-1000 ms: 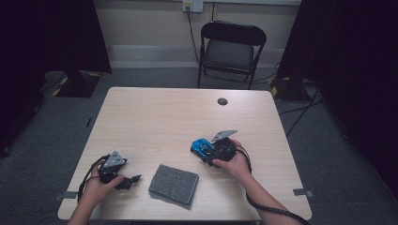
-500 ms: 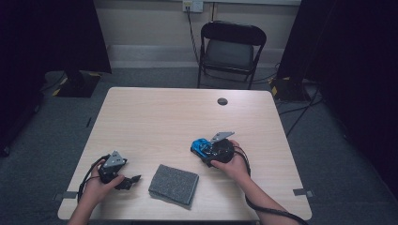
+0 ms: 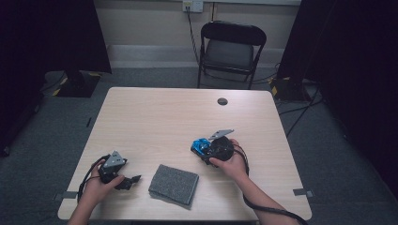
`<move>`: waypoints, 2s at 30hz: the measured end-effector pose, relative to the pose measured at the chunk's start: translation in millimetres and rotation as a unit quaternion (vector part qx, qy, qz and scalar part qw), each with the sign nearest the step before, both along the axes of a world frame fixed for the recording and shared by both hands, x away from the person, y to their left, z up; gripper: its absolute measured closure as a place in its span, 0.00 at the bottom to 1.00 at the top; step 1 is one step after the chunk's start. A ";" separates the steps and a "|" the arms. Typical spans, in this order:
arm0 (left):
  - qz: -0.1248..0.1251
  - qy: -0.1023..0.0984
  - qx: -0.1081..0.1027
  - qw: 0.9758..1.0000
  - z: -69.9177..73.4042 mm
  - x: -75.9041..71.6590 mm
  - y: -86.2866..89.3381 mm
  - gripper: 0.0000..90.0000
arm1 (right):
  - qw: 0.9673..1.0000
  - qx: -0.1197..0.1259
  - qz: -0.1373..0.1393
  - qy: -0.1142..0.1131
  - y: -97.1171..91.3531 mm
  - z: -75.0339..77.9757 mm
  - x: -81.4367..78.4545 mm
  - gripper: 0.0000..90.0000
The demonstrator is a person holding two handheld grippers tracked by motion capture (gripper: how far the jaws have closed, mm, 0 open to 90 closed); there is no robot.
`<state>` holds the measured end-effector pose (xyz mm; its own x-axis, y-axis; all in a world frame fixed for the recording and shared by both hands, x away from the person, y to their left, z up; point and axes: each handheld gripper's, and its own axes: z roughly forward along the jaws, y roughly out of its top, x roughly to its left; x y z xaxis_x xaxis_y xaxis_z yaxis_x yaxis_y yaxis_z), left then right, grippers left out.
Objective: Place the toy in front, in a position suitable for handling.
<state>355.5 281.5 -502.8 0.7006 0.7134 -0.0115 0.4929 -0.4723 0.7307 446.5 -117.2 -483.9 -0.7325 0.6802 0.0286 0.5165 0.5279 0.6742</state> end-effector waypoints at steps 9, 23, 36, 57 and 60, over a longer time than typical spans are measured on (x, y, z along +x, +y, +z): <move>0.000 0.000 0.000 1.000 0.0 0.0 0.0 0.10 | 1.000 -0.006 -0.006 0.012 -3.0 -5.0 0.8 0.20; 0.000 0.000 0.000 1.000 0.0 0.0 0.0 0.10 | 1.000 -0.005 -0.007 0.013 -5.5 -5.9 -0.2 0.19; -0.002 -0.002 0.004 1.000 0.3 0.2 0.3 0.09 | 1.000 -0.023 -0.005 0.011 3.7 -2.4 2.8 0.24; -0.004 -0.003 0.008 1.000 0.4 0.5 0.3 0.08 | 0.999 -0.032 0.001 0.023 4.0 -1.6 5.1 0.28; -0.004 -0.003 0.008 1.000 0.4 0.5 0.3 0.08 | 0.999 -0.030 0.003 0.021 2.8 -0.8 4.6 0.28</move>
